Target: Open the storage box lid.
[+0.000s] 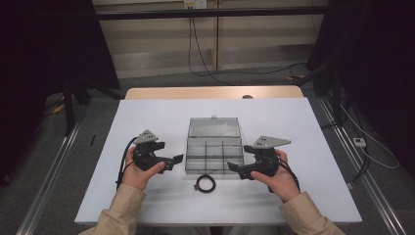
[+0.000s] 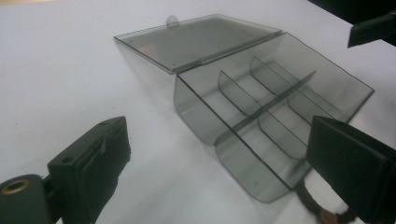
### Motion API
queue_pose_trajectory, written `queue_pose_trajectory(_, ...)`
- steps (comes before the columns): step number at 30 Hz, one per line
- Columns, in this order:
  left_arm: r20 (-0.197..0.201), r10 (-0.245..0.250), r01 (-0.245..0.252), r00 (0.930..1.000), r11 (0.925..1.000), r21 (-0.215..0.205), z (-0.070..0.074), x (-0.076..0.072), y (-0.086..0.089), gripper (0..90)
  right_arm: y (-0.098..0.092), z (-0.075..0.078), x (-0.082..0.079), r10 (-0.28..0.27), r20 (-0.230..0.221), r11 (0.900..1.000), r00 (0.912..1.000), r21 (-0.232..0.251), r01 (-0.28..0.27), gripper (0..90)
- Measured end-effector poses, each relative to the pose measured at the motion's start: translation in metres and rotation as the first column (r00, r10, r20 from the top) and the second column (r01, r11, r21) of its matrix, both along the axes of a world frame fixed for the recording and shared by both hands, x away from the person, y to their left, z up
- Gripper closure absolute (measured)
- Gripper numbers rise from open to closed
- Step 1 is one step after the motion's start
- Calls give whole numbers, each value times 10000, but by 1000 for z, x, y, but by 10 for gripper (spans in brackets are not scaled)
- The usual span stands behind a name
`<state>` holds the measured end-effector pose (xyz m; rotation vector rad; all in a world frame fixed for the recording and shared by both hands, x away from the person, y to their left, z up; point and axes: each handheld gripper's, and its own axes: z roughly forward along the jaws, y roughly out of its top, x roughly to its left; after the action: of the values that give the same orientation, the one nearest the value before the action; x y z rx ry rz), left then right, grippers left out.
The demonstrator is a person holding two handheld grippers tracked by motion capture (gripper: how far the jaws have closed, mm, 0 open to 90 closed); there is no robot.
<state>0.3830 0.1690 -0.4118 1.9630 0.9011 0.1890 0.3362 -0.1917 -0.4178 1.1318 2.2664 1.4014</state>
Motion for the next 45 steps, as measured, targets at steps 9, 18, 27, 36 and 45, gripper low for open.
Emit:
queue_pose_trajectory(9, 120, -114, 113, 9999, 9999, 81, -7, -12, 14, 61, 4, -2, -10, 450, -1, 9990, 9990, -77, -450, 116)
queue_pose_trajectory(18, 192, -403, 401, 9990, 9991, 100, -10, -25, 22, 61, 10, 0, -15, 953, 34, 9954, 9954, -126, -952, 154)
queue_pose_trajectory(27, 262, -360, 357, 9990, 9993, 132, -12, -29, 28, 62, 18, 3, -20, 1678, 102, 9858, 9858, -115, -1677, 253)
queue_pose_trajectory(36, 303, -329, 331, 9990, 9994, -42, -11, -30, 32, 62, 33, 1, -22, 2431, -29, 9700, 9700, -20, -2431, 417)
queue_pose_trajectory(45, 309, -502, 502, 9983, 9987, 31, -12, -32, 33, 62, 53, -6, -24, 3076, -266, 9509, 9512, -280, -3083, 490)
